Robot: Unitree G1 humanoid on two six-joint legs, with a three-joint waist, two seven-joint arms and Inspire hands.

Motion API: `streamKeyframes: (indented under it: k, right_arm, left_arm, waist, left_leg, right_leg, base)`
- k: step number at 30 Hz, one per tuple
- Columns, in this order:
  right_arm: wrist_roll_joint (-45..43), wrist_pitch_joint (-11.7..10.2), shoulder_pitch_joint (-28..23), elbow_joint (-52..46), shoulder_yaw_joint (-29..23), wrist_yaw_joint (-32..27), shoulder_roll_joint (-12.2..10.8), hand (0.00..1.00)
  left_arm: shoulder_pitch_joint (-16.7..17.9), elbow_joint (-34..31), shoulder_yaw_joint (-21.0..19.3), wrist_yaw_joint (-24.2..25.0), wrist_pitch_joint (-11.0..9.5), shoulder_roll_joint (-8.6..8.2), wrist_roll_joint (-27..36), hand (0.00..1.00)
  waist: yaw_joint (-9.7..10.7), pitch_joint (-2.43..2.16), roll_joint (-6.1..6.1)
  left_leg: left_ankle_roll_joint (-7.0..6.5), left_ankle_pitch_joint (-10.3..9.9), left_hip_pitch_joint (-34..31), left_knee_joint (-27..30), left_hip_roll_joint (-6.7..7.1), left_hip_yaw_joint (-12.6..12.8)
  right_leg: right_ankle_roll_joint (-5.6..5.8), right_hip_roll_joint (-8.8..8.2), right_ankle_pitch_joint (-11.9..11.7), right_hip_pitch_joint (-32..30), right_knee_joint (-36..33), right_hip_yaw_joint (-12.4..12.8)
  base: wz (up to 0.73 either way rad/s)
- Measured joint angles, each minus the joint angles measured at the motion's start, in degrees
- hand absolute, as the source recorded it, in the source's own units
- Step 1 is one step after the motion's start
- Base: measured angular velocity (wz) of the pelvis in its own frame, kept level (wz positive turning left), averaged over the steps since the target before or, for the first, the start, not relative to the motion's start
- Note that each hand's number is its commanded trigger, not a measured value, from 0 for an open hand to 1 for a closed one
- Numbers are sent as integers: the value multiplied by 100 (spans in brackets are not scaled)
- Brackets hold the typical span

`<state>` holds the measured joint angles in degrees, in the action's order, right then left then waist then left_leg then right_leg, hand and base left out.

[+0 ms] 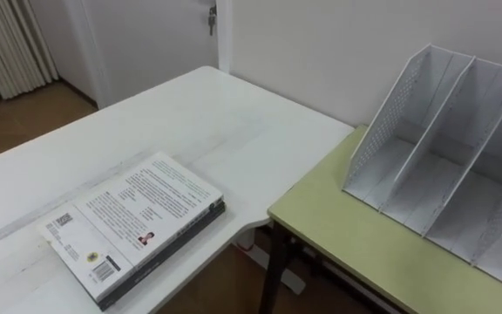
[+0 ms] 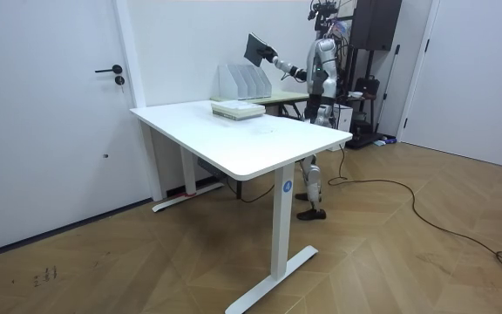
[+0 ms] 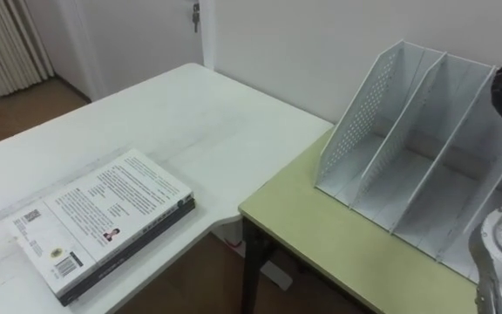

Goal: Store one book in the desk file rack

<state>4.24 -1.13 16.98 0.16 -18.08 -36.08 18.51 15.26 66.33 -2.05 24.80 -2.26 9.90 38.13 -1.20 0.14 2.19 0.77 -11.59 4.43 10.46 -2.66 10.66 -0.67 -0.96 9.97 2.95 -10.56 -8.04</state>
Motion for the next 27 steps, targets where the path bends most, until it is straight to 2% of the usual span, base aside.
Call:
streamKeyframes:
  k: [14,20,27]
  right_arm:
    - [297,33,382,170,-1,22,0,100]
    - [890,117,382,317,-1,249,0,100]
    - [1919,134,410,690,-1,237,0,100]
  left_arm:
    - [-8,-87,-8,-114,151,-1,-10,0]
    - [-32,-86,-18,-164,236,3,-9,0]
    - [-42,-97,-7,-204,247,3,-2,0]
  waist:
    - [-62,-20,-69]
    - [-60,-15,-67]
    - [-60,25,-53]
  left_leg:
    - [0,0,-22,1,2,-6]
    - [0,0,-15,6,3,2]
    - [0,0,-23,5,4,3]
  right_leg:
    - [2,-5,1,-1,-6,-6]
    - [3,-9,1,1,-6,-2]
    - [7,-8,5,-6,17,-5]
  base:
    - [0]
    - [0]
    - [0]
